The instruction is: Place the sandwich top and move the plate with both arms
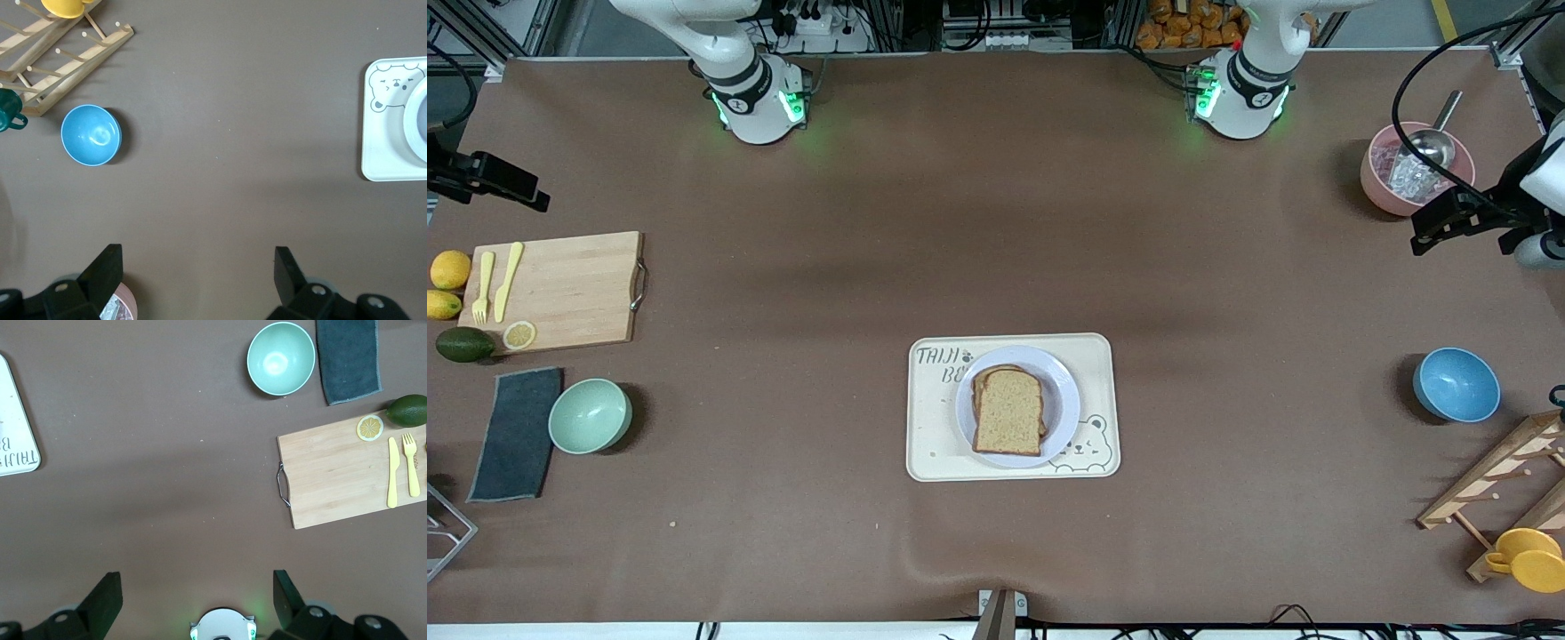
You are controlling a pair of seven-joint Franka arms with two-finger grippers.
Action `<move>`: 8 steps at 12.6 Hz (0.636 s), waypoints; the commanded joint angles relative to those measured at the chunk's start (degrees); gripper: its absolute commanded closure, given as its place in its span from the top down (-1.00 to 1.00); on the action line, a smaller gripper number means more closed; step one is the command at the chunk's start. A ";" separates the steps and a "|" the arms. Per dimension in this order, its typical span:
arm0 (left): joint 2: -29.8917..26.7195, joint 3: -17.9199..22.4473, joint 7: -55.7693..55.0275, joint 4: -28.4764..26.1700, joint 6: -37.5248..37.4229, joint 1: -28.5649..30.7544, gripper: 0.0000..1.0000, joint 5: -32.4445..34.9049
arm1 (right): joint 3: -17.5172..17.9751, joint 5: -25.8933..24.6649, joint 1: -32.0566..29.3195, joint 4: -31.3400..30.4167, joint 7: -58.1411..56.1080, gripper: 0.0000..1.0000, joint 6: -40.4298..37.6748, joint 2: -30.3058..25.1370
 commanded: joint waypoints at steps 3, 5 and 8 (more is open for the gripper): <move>-2.00 0.69 0.61 -1.50 -1.41 -0.40 1.00 -1.08 | 0.43 0.57 -0.50 1.40 -0.42 1.00 -0.60 0.71; -2.09 0.78 0.69 -1.51 -1.67 -0.31 1.00 -1.08 | 0.43 0.57 -0.50 1.40 -0.60 1.00 -0.42 0.71; -2.18 2.09 1.22 -1.51 -2.81 -0.40 1.00 -1.08 | 0.52 0.57 -0.41 1.48 -0.69 1.00 -0.42 0.54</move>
